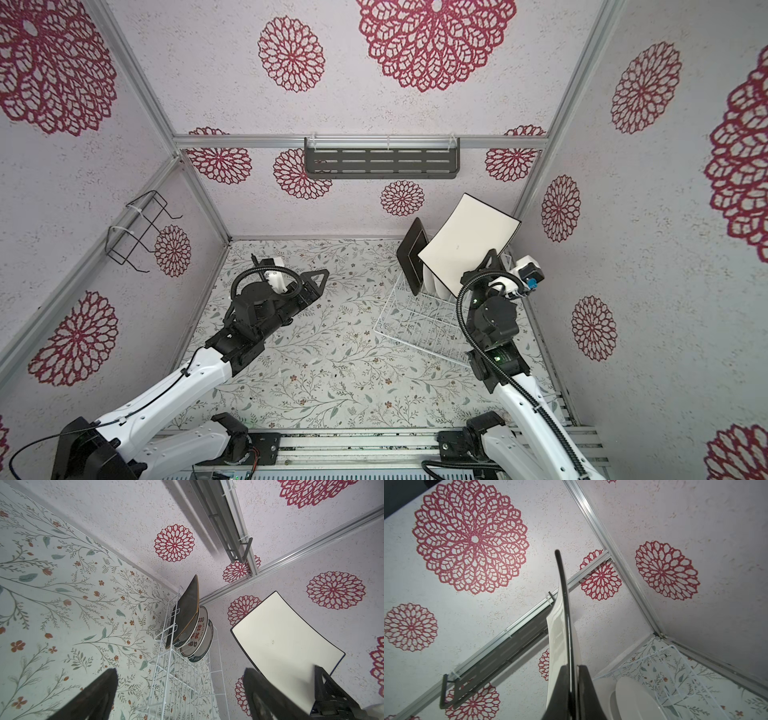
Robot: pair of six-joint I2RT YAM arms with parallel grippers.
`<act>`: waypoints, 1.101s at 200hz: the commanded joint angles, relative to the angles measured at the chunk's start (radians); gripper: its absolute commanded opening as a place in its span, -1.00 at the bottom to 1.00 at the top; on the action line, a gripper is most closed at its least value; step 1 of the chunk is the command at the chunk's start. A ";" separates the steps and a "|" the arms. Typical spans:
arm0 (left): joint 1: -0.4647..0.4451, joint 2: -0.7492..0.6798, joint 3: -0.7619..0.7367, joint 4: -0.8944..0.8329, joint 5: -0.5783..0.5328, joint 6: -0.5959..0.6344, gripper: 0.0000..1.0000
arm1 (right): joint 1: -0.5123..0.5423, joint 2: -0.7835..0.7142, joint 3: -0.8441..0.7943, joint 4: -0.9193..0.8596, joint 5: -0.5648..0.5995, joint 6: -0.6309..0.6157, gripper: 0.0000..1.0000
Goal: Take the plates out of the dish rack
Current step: 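Tilt the held plate toward the left gripper while the left gripper approaches, then carry the plate toward the left gripper and close the left gripper on its edge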
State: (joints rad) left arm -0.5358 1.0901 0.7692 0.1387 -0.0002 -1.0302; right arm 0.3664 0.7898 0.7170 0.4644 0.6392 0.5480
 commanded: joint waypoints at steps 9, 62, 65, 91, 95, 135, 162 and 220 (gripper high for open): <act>0.009 -0.014 -0.021 0.081 0.012 -0.035 0.98 | 0.005 -0.040 -0.006 0.320 -0.067 0.206 -1.00; 0.015 0.009 -0.081 0.236 -0.006 -0.107 0.98 | 0.009 -0.048 -0.099 0.442 -0.071 0.349 -1.00; 0.016 0.012 -0.083 0.246 -0.006 -0.112 0.98 | 0.009 -0.048 -0.105 0.453 -0.074 0.353 -1.00; 0.015 0.056 -0.091 0.324 0.019 -0.160 0.99 | 0.016 -0.046 -0.137 0.501 -0.063 0.378 -1.00; 0.016 0.067 -0.093 0.350 0.027 -0.178 1.00 | 0.016 -0.046 -0.138 0.501 -0.062 0.379 -1.00; 0.012 0.223 -0.087 0.622 0.138 -0.345 0.95 | 0.025 -0.011 -0.159 0.536 -0.068 0.448 -1.00; 0.005 0.293 -0.055 0.673 0.158 -0.364 0.92 | 0.049 0.029 -0.163 0.573 -0.063 0.466 -1.00; -0.017 0.409 -0.016 0.801 0.168 -0.404 0.87 | 0.133 0.137 -0.145 0.655 -0.041 0.467 -1.00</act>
State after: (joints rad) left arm -0.5365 1.4586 0.7177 0.8188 0.1482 -1.4033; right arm 0.4656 0.9283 0.5129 0.7994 0.5900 0.9451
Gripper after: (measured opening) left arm 0.949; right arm 0.090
